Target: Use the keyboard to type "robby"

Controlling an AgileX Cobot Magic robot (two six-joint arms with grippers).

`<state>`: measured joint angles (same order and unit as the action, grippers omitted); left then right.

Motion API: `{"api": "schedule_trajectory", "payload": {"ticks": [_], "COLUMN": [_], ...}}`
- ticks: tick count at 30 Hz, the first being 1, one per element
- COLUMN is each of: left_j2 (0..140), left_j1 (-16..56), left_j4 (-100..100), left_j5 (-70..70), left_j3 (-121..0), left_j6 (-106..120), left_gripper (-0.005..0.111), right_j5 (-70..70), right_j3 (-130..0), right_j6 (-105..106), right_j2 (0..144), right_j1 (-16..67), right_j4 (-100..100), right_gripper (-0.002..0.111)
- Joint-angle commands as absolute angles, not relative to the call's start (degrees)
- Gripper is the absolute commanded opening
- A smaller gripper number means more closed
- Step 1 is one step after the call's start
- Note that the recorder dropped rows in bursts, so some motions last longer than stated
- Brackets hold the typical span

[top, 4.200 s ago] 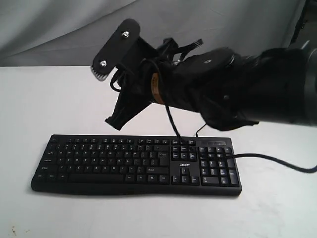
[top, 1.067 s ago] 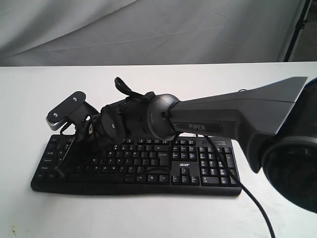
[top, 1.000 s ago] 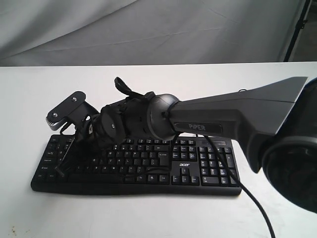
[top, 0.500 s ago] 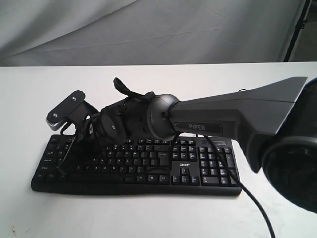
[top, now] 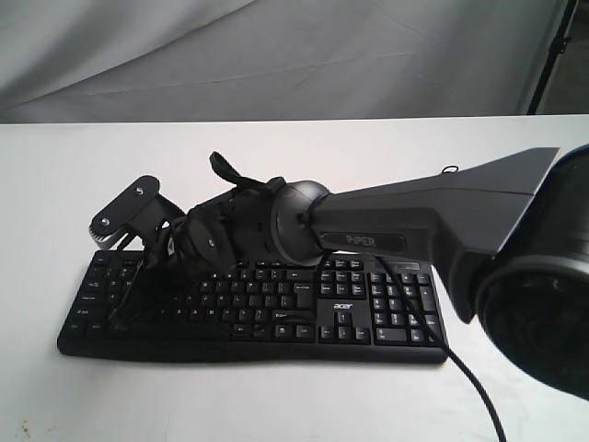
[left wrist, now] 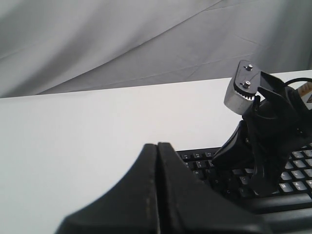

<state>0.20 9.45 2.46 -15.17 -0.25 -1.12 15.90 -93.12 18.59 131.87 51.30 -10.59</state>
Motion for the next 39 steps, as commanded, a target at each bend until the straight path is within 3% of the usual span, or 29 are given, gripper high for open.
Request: {"api": "schedule_trajectory", "payload": {"ticks": [1,19,31,39], "left_j2": [0.0,0.0,0.0,0.0], "left_j1": [9.8,9.8,9.8,9.8], "left_j4": [2.7,2.7,2.7,2.7], "left_j5": [-14.9,-14.9,-14.9,-14.9], "left_j3": [0.0,0.0,0.0,0.0], "left_j6": [-1.3,-1.3,-1.3,-1.3], "left_gripper": [0.000,0.000,0.000,0.000], "right_j5": [15.9,15.8,18.3,9.1], "right_j3": [-93.1,-93.1,-92.8,-78.7], "right_j6": [18.4,18.1,17.9,18.0], "right_j2": [131.8,132.9,124.8,119.1], "right_j1": [51.2,51.2,50.6,47.5], "right_j4": [-9.5,-9.0,-9.0,-9.0], "right_gripper": [0.000,0.000,0.000,0.000]}}
